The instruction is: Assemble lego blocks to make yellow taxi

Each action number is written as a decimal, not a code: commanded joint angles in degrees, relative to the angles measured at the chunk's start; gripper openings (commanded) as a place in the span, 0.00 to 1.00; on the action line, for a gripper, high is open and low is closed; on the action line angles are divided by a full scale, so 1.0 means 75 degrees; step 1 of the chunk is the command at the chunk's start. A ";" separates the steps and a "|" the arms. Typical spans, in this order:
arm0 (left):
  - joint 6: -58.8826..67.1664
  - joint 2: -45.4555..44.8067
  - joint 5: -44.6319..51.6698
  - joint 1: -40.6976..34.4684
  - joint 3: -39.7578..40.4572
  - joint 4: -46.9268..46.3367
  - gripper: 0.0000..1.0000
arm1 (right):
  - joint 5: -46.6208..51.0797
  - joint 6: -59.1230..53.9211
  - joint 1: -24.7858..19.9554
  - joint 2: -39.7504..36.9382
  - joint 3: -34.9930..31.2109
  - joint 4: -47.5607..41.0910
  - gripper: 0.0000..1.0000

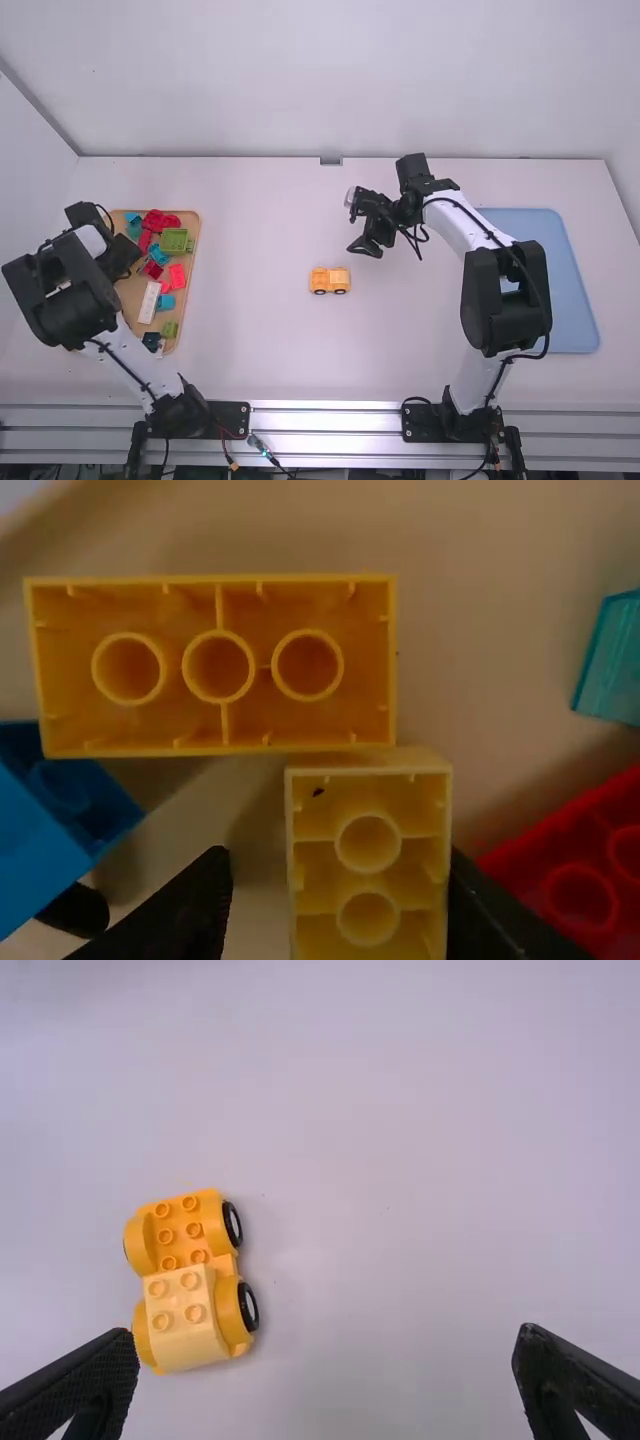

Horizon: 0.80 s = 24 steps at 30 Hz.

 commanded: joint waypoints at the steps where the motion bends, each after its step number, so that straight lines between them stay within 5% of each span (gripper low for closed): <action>1: 0.0169 -0.0020 0.0277 -0.0017 -0.0117 0.0067 0.45 | -0.0087 0.0108 0.0020 0.0029 -0.0003 -0.0044 0.99; 4: 0.0169 -0.0020 0.0329 -0.0020 -0.0233 0.0274 0.33 | -0.0085 0.0111 0.0017 0.0029 -0.0003 -0.0044 0.99; 15: 0.0574 -0.0300 0.1157 -0.0020 -0.0160 0.0338 0.24 | -0.0988 0.0344 0.0026 0.0029 -0.0003 -0.0035 0.99; 19: 0.0481 -0.1043 0.1075 -0.0020 -0.0306 0.0347 0.18 | -0.1399 0.0396 0.0026 0.0029 -0.0003 0.0358 0.99; 24: 0.0673 -0.2838 0.1367 -0.0300 -0.1349 0.1093 0.11 | -0.1338 0.2317 0.0026 0.0029 -0.0003 0.1498 0.99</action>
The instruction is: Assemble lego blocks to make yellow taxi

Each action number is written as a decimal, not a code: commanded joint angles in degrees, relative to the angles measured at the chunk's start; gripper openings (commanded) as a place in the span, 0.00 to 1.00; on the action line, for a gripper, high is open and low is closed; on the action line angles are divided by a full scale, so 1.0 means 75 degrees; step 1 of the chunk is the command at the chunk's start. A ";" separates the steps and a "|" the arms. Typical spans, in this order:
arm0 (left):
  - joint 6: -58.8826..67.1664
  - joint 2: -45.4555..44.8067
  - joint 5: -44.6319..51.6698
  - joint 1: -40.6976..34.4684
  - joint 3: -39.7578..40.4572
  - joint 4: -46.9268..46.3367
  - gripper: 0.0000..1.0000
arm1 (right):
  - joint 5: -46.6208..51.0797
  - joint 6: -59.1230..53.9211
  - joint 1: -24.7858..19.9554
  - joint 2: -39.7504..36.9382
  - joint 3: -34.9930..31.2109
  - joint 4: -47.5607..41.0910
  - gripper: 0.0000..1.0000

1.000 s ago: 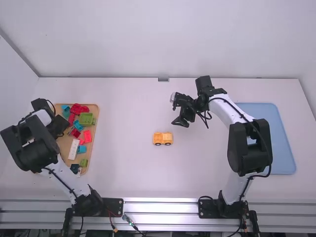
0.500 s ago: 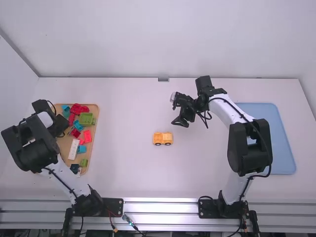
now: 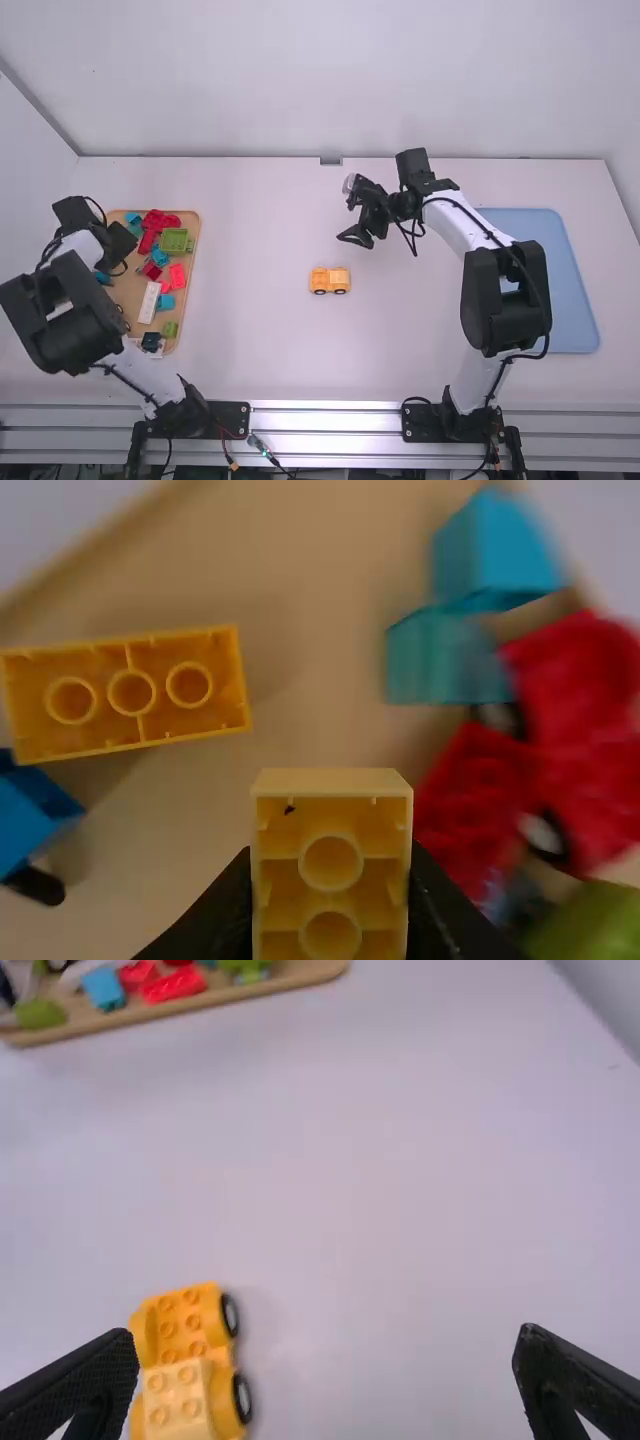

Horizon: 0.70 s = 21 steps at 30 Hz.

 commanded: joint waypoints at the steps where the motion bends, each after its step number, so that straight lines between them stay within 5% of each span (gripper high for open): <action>1: 0.0373 -0.1358 0.0408 -0.0306 -0.0717 0.0402 0.12 | -0.0242 0.1262 0.0026 0.0029 -0.0003 0.0300 0.99; 10: 0.2821 -0.3856 0.5170 -0.1830 -0.3214 0.2739 0.07 | -0.2200 0.1437 0.0017 0.0029 -0.0003 0.1037 0.99; 21: 0.3121 -0.1996 0.8326 -0.4529 -0.3832 0.6985 0.04 | -0.4264 0.0460 0.0280 0.0032 -0.0006 0.0586 0.99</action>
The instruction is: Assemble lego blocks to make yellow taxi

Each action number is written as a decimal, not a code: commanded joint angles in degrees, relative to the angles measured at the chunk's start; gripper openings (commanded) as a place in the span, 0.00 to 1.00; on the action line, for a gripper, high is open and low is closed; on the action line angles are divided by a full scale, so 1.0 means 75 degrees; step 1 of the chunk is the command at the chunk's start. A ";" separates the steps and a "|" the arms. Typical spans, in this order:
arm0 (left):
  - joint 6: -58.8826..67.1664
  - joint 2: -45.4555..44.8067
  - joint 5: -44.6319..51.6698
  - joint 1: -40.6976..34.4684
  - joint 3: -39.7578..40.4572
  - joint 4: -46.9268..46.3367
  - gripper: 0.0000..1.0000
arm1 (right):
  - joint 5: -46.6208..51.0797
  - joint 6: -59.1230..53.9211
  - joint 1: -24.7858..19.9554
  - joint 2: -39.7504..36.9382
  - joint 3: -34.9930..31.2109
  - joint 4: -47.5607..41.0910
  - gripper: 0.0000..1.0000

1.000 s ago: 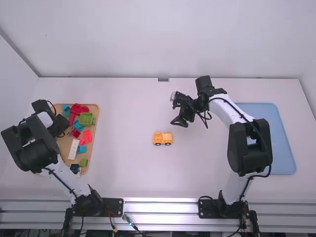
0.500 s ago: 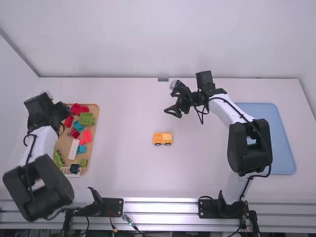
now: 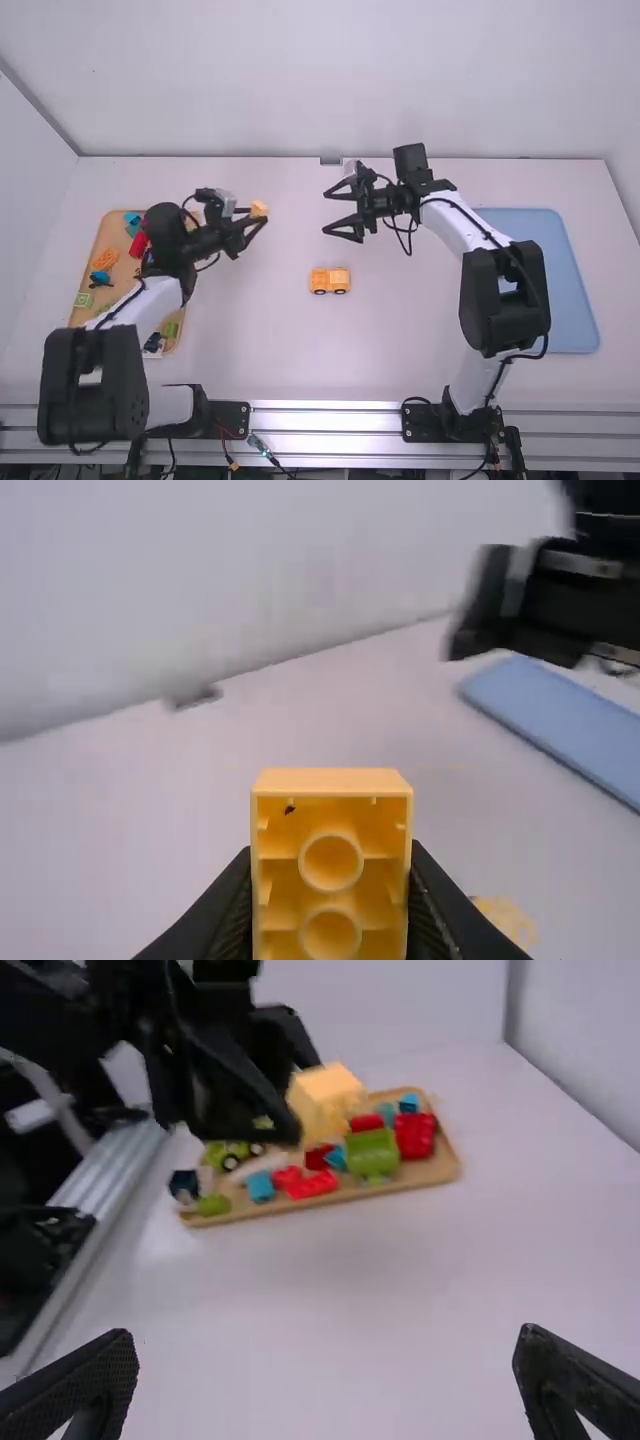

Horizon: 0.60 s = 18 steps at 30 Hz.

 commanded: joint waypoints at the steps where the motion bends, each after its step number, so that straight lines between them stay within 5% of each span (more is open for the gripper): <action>1: -0.0029 0.0737 0.1670 -0.0446 0.0020 0.0851 0.04 | -0.0866 -0.0787 0.0052 0.0032 -0.0003 -0.0364 1.00; 9: -0.1565 0.2532 0.2594 -0.1119 0.0970 0.3325 0.02 | -0.1903 -0.2197 -0.0140 0.0032 -0.0006 -0.1585 0.94; 18: -0.1731 0.2809 0.2518 -0.1772 0.1527 0.3905 0.02 | -0.1862 -0.2279 -0.0140 0.0032 -0.0006 -0.1600 0.84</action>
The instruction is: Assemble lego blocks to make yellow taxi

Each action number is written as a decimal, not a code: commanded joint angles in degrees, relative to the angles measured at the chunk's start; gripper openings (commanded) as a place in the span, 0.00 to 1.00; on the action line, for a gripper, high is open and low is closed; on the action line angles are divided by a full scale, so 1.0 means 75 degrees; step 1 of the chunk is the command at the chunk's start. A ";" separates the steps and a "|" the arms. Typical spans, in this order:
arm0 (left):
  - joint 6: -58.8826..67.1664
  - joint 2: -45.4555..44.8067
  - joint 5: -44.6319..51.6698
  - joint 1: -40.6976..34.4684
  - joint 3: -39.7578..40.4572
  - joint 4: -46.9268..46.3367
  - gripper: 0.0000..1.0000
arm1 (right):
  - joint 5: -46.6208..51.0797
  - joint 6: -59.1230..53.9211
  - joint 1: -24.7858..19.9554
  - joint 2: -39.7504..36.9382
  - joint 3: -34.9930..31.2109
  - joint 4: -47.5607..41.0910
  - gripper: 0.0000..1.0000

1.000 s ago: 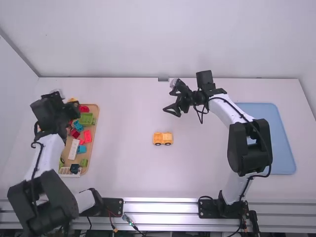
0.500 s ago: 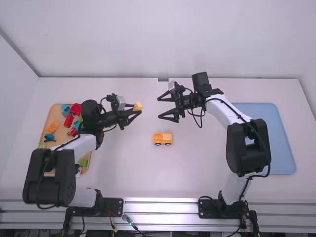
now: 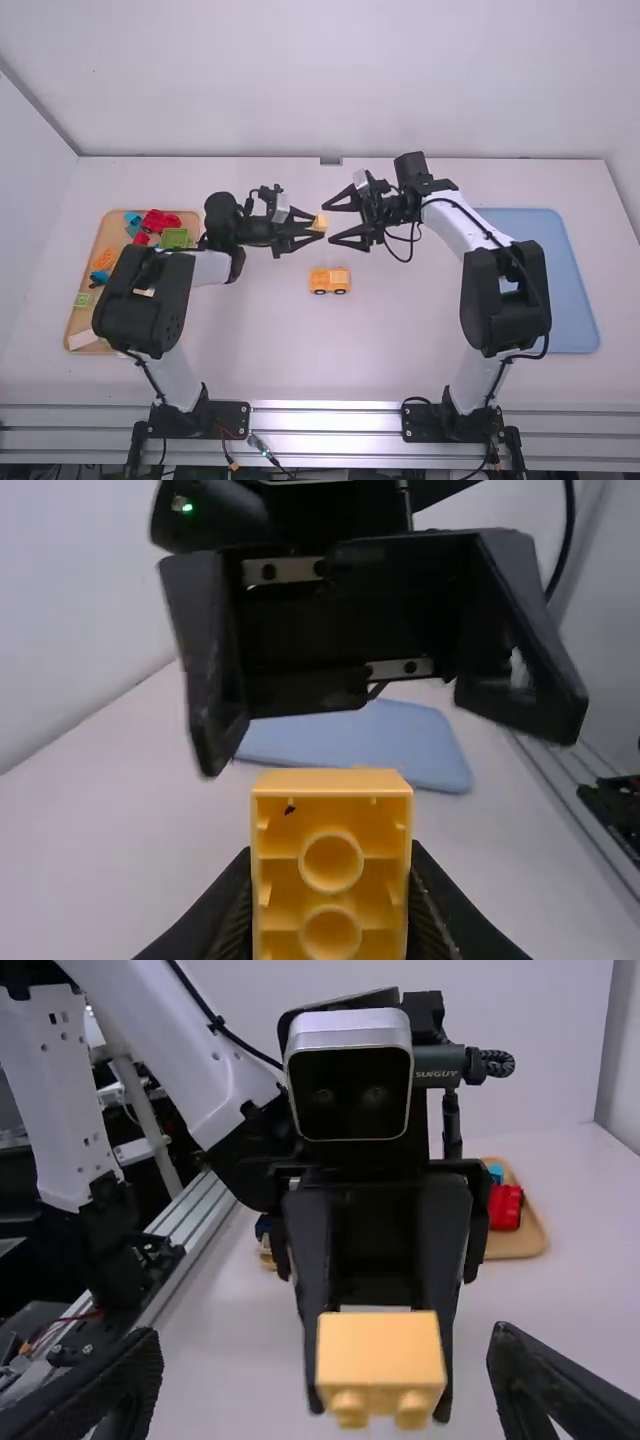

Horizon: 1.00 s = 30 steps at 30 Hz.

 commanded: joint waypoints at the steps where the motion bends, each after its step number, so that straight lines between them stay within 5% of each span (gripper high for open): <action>1: -0.0187 0.0006 0.0192 -0.0032 0.0207 0.0052 0.02 | -0.0370 -0.0259 0.0015 0.0032 -0.0006 -0.0006 0.83; 10: -0.0227 0.0006 0.0198 -0.0093 0.0437 0.0055 0.02 | -0.0385 -0.0338 -0.0082 0.0032 -0.0003 0.0096 0.69; 18: -0.0227 0.0006 0.0198 -0.0093 0.0434 0.0131 0.02 | -0.0405 0.0586 -0.0079 0.0032 -0.0003 0.0985 0.43; 30: -0.0227 0.0006 -0.0210 -0.0093 0.0315 0.0455 0.02 | -0.0347 0.0577 0.0140 0.0032 -0.0003 0.0982 0.41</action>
